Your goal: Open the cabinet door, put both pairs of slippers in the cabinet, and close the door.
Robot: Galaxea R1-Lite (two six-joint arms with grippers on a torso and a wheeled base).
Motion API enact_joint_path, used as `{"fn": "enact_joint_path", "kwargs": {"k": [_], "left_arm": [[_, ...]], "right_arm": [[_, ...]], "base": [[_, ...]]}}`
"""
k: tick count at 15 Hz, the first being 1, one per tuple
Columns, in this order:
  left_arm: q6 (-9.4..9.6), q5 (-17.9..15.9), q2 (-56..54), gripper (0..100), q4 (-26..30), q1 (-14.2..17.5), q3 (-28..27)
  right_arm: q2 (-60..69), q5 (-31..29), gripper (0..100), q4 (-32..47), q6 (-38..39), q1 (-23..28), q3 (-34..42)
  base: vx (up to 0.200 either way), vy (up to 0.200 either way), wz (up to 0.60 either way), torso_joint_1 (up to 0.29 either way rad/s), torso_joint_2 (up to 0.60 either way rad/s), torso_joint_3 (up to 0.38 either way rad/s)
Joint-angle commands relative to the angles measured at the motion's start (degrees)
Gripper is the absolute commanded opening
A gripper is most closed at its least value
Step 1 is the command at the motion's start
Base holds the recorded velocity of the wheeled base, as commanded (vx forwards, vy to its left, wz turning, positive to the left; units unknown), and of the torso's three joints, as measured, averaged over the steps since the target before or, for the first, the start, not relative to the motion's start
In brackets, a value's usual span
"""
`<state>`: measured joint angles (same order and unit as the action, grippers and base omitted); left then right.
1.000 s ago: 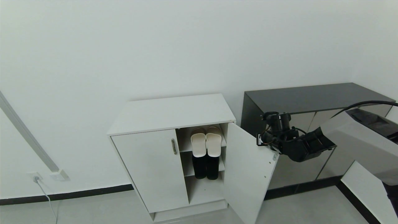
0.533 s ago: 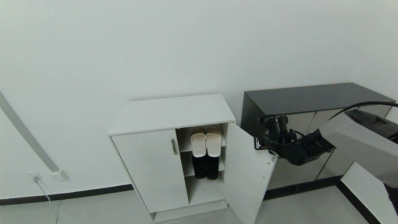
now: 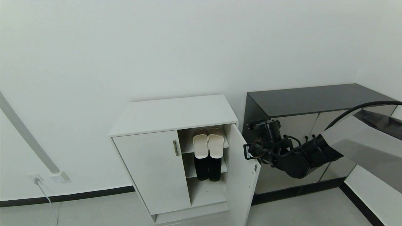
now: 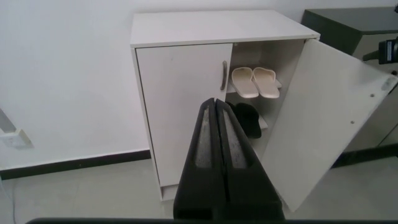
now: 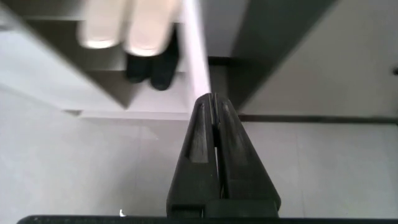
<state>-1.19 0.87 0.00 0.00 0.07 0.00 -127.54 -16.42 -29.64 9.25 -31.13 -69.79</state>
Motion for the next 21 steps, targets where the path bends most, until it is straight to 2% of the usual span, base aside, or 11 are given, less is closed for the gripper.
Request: {"fn": "enact_joint_path", "kwargs": {"k": [1, 5, 10, 16, 21], "left_arm": [[-0.04, 0.0, 0.1, 0, 0.0, 0.0, 0.0], [-0.04, 0.0, 0.1, 0, 0.0, 0.0, 0.0], [-0.04, 0.0, 0.0, 0, 0.0, 0.0, 0.0], [-0.04, 0.7, 0.0, 0, 0.0, 0.0, 0.0], [-0.04, 0.7, 0.0, 0, 0.0, 0.0, 0.0]], "right_arm": [[3.5, 0.1, 0, 0.0, 1.5, -3.5, 1.4], [5.1, 0.6, 0, 0.0, 2.3, -7.1, 1.9], [5.7, 2.0, 0, -8.3, -1.3, -6.8, 6.9], [5.4, 2.1, 0, -9.7, -1.6, -6.5, 6.7], [5.1, 4.1, 0, -11.5, -1.7, -6.3, 8.1]], "base": [[0.000, 0.000, 0.00, 0.000, 0.00, 0.000], [0.000, 0.000, 0.00, 0.000, 0.00, 0.000], [0.000, 0.000, 0.00, 0.000, 0.00, 0.000], [0.000, 0.000, 0.00, 0.000, 0.00, 0.000], [0.000, 0.000, 0.60, 0.006, 0.00, 0.003]]}}
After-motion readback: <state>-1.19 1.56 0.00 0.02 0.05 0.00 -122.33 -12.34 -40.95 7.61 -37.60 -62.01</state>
